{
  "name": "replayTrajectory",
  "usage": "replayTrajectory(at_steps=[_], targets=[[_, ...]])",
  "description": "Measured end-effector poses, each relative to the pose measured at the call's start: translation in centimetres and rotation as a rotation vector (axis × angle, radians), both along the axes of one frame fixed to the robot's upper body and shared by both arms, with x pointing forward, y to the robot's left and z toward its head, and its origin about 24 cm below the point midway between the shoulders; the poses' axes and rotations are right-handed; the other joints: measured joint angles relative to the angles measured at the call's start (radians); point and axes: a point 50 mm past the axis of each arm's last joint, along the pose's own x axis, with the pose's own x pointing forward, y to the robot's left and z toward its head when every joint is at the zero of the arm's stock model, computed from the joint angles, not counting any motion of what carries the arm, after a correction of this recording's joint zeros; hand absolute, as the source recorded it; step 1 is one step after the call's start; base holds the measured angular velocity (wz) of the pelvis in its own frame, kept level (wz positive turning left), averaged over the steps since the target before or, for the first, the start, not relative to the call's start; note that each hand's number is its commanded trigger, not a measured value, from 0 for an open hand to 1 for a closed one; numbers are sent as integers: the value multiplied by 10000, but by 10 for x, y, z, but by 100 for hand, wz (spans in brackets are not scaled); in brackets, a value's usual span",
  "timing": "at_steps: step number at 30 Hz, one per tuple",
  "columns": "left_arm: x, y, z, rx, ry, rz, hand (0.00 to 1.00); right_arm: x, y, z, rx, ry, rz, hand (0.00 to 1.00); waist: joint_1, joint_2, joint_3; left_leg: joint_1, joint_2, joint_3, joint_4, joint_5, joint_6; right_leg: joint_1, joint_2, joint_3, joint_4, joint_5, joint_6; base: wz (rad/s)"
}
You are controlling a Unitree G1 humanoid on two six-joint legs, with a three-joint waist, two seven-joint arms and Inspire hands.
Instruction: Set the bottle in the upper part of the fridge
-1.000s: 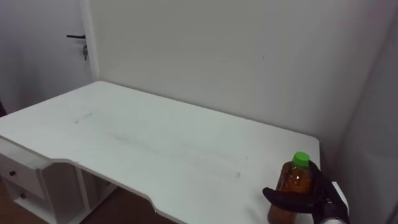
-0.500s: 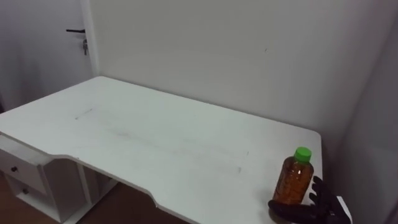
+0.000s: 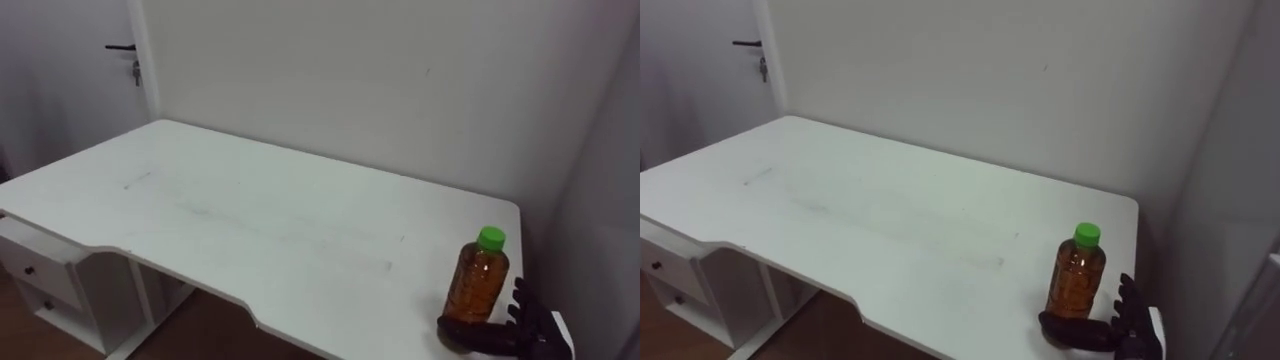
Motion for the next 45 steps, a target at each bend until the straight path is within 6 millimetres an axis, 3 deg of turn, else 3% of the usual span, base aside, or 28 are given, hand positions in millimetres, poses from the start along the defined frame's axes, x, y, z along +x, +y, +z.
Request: replayTrajectory(at_steps=[5, 14, 25, 29, 45], targets=[[-2, -3, -1, -15, -54, 70, 0, 5, -1, 8, -299, -300, -107, 0, 79, -14, 21, -343, -102, 55, 104, 55, 103, -411, -193, -48, 266, 13, -3, -1], [5, -5, 0, -189, -414, 419, 0, 10, -1, 15, -514, -569, -217, 0, 175, -22, 52, -761, -100, 43, 241, 79, 151, -741, -237, -291, 258, 174, -69, 0], [-2, -7, -2, -402, -241, 774, 0, 10, -1, 15, -976, -456, -156, 0, 294, -14, 67, -700, -117, -10, 239, 103, 190, -703, -236, -30, 287, 200, -60, 1], [-1, -8, -2, -408, -246, 769, 0, 11, 0, 17, -972, -508, -111, 0, 342, 3, 109, -692, -122, -54, 243, 103, 190, -688, -236, -22, 300, 199, -58, 3], [-3, -9, -2, -460, -169, 766, 0, 12, 1, 18, -904, -534, 8, 0, 477, -9, 121, -615, -173, -141, 227, 104, 191, -693, -340, -11, 495, 144, 20, 2]])
